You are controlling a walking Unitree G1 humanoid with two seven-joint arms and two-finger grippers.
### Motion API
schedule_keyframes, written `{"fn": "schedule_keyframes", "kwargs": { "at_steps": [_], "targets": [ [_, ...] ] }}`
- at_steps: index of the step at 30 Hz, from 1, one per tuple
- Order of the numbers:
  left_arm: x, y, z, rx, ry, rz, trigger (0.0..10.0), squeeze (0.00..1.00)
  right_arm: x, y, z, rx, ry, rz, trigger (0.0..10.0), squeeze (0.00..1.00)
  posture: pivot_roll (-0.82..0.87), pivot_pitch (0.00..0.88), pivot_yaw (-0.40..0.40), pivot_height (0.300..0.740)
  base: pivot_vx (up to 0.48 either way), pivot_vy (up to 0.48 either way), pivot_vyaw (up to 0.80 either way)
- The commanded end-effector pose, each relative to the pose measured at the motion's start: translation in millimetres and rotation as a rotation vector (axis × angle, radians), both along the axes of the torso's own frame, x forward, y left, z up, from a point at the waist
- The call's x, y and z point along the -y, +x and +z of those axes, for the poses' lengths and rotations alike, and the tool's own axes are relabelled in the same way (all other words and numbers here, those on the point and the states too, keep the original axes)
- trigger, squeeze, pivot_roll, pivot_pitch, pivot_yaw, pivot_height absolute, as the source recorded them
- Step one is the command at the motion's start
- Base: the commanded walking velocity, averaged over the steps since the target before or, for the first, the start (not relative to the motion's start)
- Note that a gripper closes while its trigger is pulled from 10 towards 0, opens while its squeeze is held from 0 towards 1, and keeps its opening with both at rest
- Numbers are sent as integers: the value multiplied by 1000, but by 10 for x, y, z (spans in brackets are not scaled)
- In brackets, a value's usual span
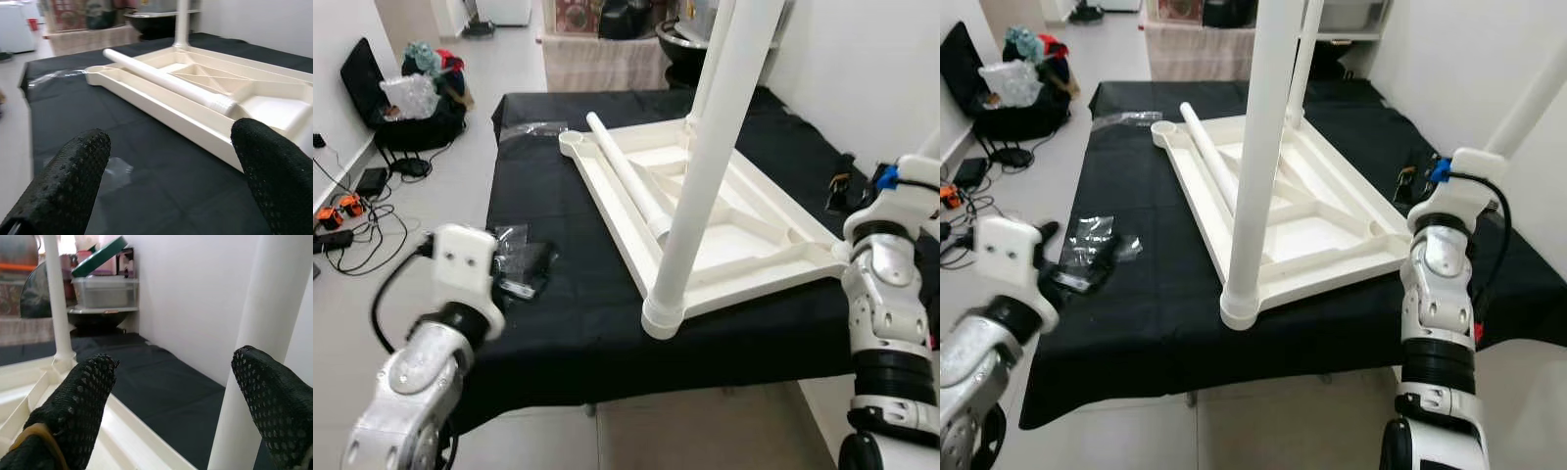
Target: Building children table
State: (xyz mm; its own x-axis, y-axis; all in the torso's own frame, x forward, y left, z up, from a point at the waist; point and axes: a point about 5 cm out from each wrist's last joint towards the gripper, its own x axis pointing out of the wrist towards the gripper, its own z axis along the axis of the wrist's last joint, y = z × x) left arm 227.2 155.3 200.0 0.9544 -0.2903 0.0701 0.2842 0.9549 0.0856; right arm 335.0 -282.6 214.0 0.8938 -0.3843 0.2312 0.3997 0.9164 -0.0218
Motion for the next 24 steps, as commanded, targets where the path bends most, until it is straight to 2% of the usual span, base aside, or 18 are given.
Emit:
{"fn": "schedule_keyframes", "kwargs": {
  "at_steps": [1, 3, 7, 8, 10, 11, 15, 16, 18, 19, 21, 23, 24],
  "targets": [
    [13, -19, 2, -5, -4, -10, 10000, 0, 35, -9, -24, -22, -3, -1, 10000, 0, 65, 66, -74, 740, 0, 0, 0],
    [9, -24, -3, 0, -4, 6, 10000, 0, 53, -7, -41, -32, -9, 12, 10000, 0, 62, 69, -68, 740, 0, 0, 0],
    [78, -68, -49, -21, -20, -30, 10000, 0, 137, -28, -49, -53, -71, 68, 10000, 0, 48, 76, -67, 740, 0, 0, 0],
    [141, -95, -89, -33, -19, -58, 10000, 0, 240, -45, -38, -69, -96, 80, 10000, 0, 40, 81, -65, 740, 0, 0, 0],
    [141, -95, -89, -33, -19, -58, 10000, 0, 240, -45, -38, -69, -96, 80, 10000, 0, 40, 81, -65, 740, 0, 0, 0],
    [185, -116, -115, -41, -17, -80, 10000, 0, 311, -59, -27, -79, -112, 83, 10000, 0, 40, 84, -67, 740, 0, 0, 0],
    [266, -147, -142, -53, -28, -121, 10000, 0, 417, -73, -52, -149, -93, 224, 10000, 0, 35, 88, -63, 740, 0, 0, 0],
    [266, -147, -142, -53, -28, -121, 10000, 0, 417, -73, -52, -149, -93, 224, 10000, 0, 35, 88, -63, 740, 0, 0, 0],
    [281, -163, -148, -58, -36, -135, 10000, 0, 467, -110, -47, -197, -96, 333, 10000, 0, 32, 92, -60, 740, 0, 0, 0],
    [281, -163, -148, -58, -36, -135, 10000, 0, 467, -110, -47, -197, -96, 333, 10000, 0, 32, 92, -60, 740, 0, 0, 0],
    [299, -181, -168, -71, -44, -151, 10000, 0, 480, -141, -13, -199, -67, 428, 10000, 0, 31, 92, -60, 740, 0, 0, 0],
    [299, -181, -168, -71, -44, -151, 10000, 0, 480, -141, -13, -199, -67, 428, 10000, 0, 31, 92, -60, 740, 0, 0, 0],
    [329, -199, -182, -81, -53, -173, 10000, 0, 496, -166, 15, -218, -70, 497, 10000, 0, 31, 92, -60, 740, 0, 0, 0]
  ]
}}
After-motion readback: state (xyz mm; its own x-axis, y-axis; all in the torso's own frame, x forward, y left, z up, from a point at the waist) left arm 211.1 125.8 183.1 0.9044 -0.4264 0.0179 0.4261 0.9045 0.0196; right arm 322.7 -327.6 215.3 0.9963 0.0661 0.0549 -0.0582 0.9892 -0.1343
